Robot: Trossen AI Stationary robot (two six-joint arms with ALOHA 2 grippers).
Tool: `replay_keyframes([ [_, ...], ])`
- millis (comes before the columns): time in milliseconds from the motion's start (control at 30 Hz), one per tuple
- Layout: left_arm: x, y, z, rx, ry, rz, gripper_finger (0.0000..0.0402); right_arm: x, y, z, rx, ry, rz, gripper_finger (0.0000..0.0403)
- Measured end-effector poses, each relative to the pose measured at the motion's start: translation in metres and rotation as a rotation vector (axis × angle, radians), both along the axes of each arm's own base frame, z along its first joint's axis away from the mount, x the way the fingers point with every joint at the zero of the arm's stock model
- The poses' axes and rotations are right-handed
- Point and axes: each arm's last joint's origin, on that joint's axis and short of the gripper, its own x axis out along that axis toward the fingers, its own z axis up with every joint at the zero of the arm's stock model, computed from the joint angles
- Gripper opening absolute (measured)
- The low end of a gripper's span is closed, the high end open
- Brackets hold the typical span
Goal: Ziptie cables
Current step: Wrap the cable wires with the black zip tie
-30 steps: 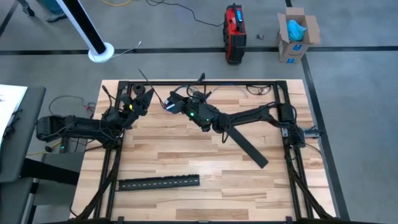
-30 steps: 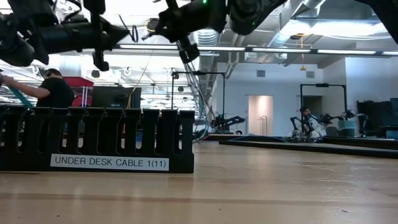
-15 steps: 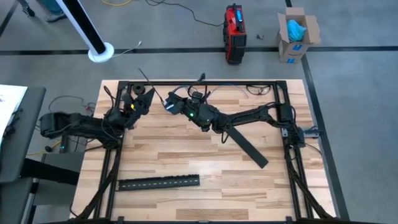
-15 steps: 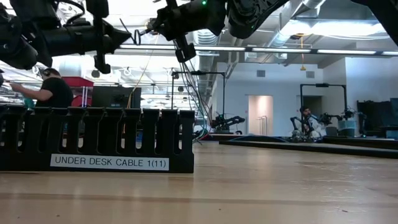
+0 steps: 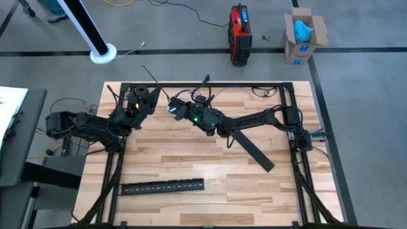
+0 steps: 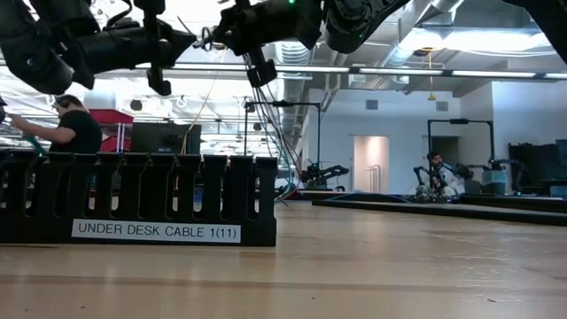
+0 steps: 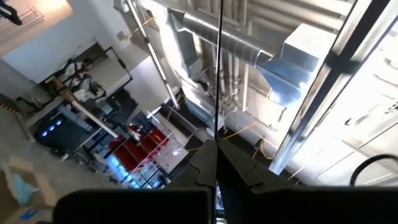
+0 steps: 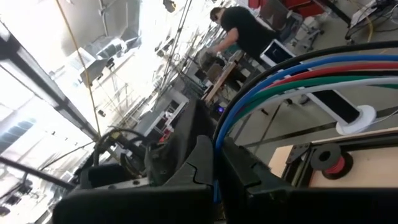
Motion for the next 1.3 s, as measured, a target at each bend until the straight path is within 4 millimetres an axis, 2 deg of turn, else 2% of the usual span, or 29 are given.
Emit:
replay_keyframes([
  [200, 0.008, 0.003, 0.011, 0.033, -0.015, -0.014, 0.0, 0.002, 0.001, -0.005, 0.0, 0.05, 0.057, 0.0001],
  [300, 0.008, 0.002, 0.013, 0.062, -0.014, -0.029, 0.0, 0.003, 0.002, -0.005, -0.029, 0.07, 0.094, 0.002],
  [433, 0.008, 0.004, 0.013, 0.091, 0.016, 0.004, 0.0, 0.004, 0.004, -0.004, -0.057, 0.069, 0.17, 0.0077],
  [633, 0.006, 0.007, 0.014, 0.088, 0.006, 0.012, 0.0, 0.004, 0.003, -0.004, -0.058, 0.071, 0.17, 0.018],
  [767, 0.006, 0.007, 0.014, 0.066, -0.014, -0.007, 0.0, 0.004, -0.001, -0.006, -0.064, 0.1, 0.145, 0.0216],
  [900, 0.006, 0.007, 0.014, 0.084, -0.001, -0.01, 0.0, 0.004, -0.004, -0.006, -0.135, 0.144, 0.119, 0.0216],
  [1067, 0.008, 0.006, 0.012, 0.136, 0.052, -0.037, 0.0, 0.004, 0.001, -0.01, -0.135, 0.19, 0.13, 0.02],
  [1167, 0.011, 0.004, 0.001, 0.163, 0.166, -0.114, 0.0, 0.006, 0.008, -0.017, -0.134, 0.261, 0.18, 0.0194],
  [1300, 0.012, 0.005, -0.015, 0.108, 0.288, -0.128, 0.0, 0.006, 0.019, -0.03, -0.106, 0.386, 0.23, 0.0189],
])
